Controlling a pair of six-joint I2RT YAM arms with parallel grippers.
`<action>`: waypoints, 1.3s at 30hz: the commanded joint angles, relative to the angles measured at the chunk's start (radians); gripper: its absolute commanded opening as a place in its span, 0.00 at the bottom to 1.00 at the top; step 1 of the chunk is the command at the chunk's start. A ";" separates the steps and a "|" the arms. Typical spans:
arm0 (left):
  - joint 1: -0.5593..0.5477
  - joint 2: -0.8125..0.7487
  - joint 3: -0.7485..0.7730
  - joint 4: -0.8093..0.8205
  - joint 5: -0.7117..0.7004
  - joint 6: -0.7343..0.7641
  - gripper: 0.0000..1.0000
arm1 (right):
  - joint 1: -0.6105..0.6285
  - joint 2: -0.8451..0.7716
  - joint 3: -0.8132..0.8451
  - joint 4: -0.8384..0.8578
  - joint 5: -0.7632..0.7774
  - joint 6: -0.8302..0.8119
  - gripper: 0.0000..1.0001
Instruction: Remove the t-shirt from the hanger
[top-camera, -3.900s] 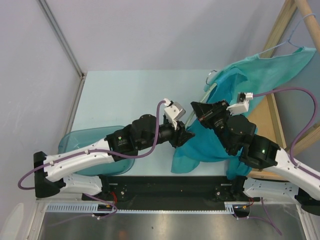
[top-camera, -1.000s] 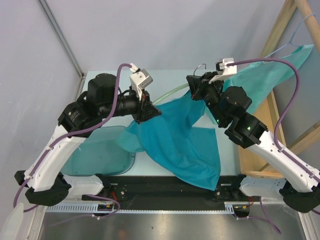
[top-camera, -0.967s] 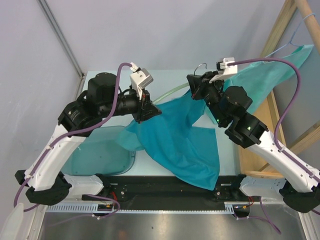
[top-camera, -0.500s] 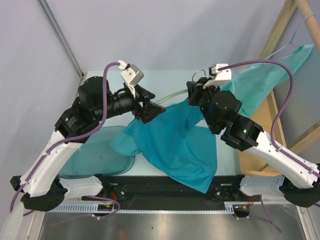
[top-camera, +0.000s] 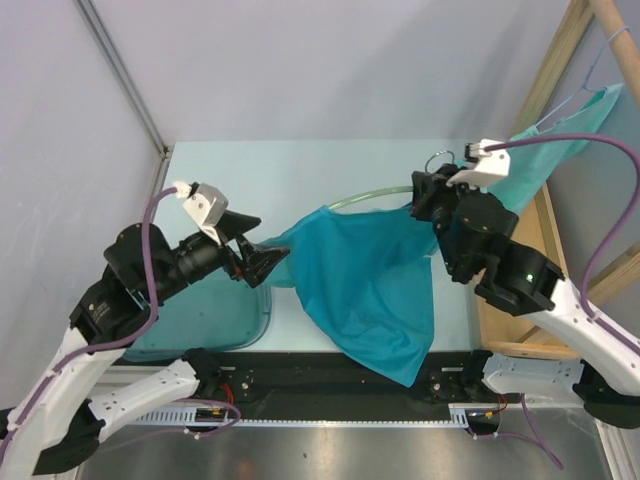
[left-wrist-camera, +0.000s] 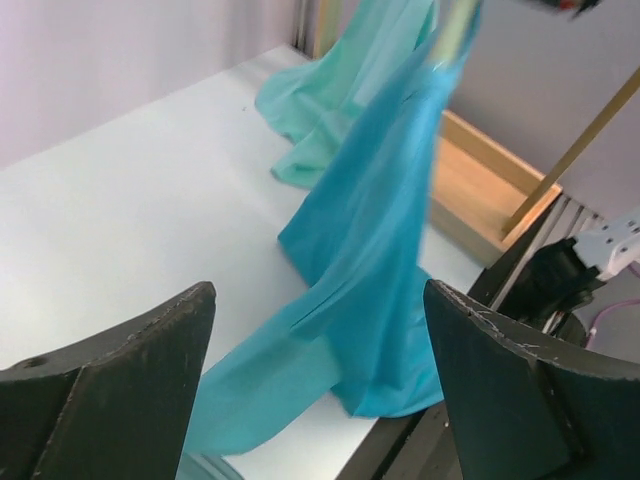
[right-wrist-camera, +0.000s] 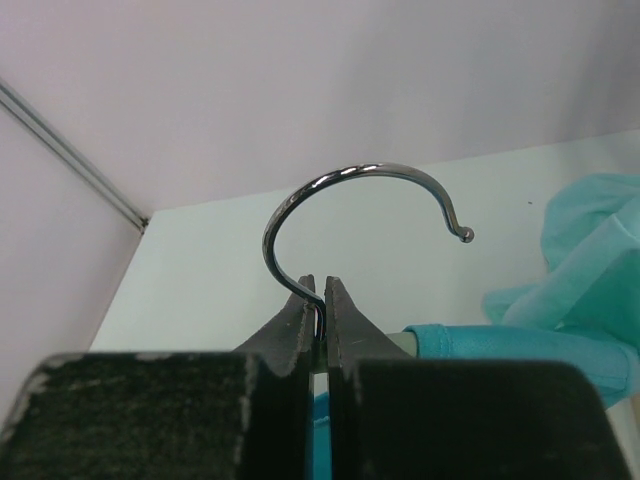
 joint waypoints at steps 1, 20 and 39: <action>0.005 0.003 -0.088 0.033 -0.041 -0.022 0.90 | 0.005 -0.085 -0.028 0.047 0.041 0.051 0.00; 0.005 0.008 -0.200 0.109 0.033 -0.123 0.00 | 0.002 -0.199 -0.131 -0.068 0.203 0.155 0.00; 0.005 -0.112 -0.260 0.152 -0.224 -0.186 0.00 | -0.032 -0.443 -0.273 -0.229 0.303 0.349 0.00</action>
